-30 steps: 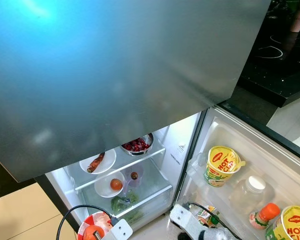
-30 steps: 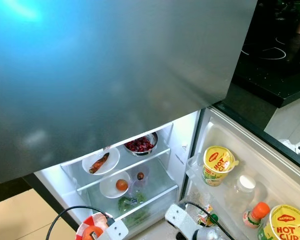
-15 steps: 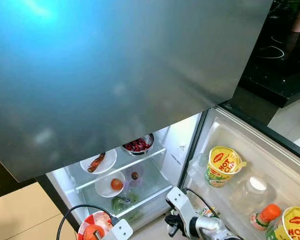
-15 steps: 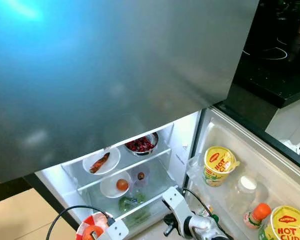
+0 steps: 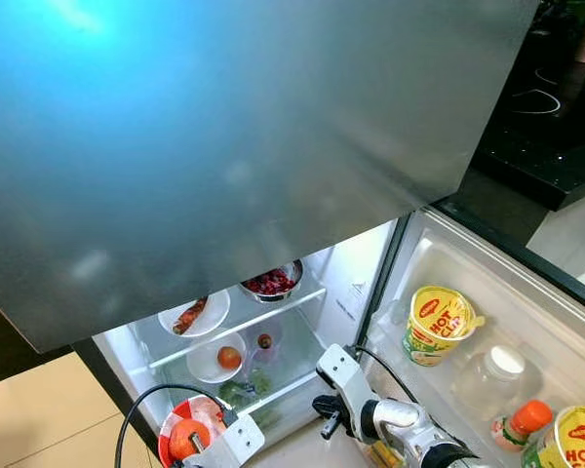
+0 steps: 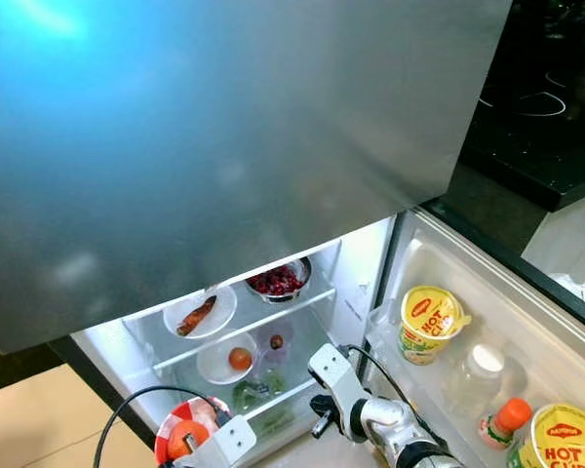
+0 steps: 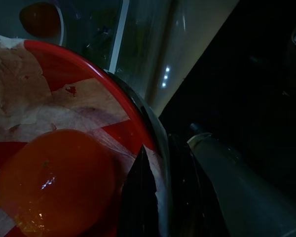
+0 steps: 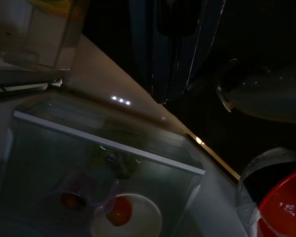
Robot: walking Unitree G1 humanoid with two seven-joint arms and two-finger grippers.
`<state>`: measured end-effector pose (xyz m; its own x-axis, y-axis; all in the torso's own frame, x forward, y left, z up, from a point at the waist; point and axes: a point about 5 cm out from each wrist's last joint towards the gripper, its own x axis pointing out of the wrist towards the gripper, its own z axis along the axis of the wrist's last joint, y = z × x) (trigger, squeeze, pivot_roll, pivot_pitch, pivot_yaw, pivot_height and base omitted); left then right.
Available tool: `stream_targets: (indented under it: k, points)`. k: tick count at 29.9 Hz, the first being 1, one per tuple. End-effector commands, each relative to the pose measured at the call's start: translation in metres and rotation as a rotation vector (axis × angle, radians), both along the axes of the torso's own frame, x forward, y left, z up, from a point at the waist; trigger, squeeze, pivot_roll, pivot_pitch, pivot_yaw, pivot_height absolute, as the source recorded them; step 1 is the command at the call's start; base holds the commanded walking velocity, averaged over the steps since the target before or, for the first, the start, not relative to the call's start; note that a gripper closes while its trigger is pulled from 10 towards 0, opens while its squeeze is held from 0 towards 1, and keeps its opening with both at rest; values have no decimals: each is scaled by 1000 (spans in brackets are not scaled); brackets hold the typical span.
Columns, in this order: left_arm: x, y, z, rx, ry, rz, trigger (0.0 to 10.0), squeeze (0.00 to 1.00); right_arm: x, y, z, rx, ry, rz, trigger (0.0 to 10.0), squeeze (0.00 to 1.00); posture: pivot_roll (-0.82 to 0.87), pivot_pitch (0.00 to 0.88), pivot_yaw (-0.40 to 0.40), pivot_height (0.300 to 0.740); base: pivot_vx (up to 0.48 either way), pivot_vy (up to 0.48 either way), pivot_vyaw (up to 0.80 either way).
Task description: Restocking fridge
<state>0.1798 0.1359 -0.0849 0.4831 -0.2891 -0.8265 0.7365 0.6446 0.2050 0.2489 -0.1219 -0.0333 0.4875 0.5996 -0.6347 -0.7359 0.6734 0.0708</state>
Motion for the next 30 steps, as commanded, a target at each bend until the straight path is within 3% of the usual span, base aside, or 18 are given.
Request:
stream_targets:
  k: [1,22,30]
  points:
    - [4,4,2,17,-28,-20,10000,0,3,4,4,21,-17,11,10000,0,-24,0,-5,660,0,0,0]
    - [10,2,5,17,-52,-41,10000,0,10,10,11,64,-49,17,10000,0,-28,0,2,570,0,0,0]
    - [13,0,7,16,-65,-50,10000,0,13,10,14,86,-65,10,10000,0,-28,0,2,570,0,0,0]
